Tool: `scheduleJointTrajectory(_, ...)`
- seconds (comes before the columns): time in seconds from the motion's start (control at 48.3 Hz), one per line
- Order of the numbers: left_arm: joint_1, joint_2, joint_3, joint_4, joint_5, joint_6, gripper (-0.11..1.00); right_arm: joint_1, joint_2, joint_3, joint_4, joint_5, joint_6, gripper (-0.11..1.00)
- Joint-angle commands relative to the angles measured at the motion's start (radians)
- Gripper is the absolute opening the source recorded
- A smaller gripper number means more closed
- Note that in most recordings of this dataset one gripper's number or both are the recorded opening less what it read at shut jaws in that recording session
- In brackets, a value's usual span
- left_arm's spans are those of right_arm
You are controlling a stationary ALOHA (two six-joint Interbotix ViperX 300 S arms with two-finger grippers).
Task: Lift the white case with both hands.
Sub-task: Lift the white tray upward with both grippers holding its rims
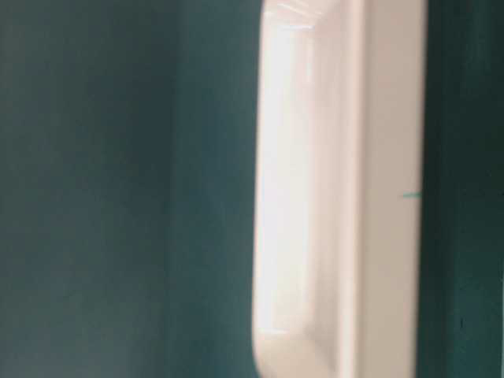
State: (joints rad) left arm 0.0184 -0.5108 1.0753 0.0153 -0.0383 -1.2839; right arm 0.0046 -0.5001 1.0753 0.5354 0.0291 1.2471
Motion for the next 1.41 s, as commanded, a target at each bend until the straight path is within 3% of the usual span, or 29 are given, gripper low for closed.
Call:
scheduleJointTrajectory(0.0,-0.006,-0.032,-0.046,0.003,0.040,-0.012,0.10,-0.014,-0.015,-0.055,-0.002,0.055,0.002,0.13)
scheduleJointTrajectory(0.31,-0.017,-0.147,-0.061,0.003,0.072,-0.137,0.09,-0.054,-0.091,-0.137,-0.014,0.212,0.002,0.13)
scheduleJointTrajectory(0.766,-0.017,-0.202,-0.187,0.006,0.209,-0.138,0.09,-0.137,-0.192,-0.256,-0.037,0.387,0.003,0.13)
scheduleJointTrajectory(1.386,-0.037,-0.198,-0.443,0.008,0.376,-0.133,0.09,-0.166,-0.206,-0.497,-0.037,0.563,0.009,0.12)
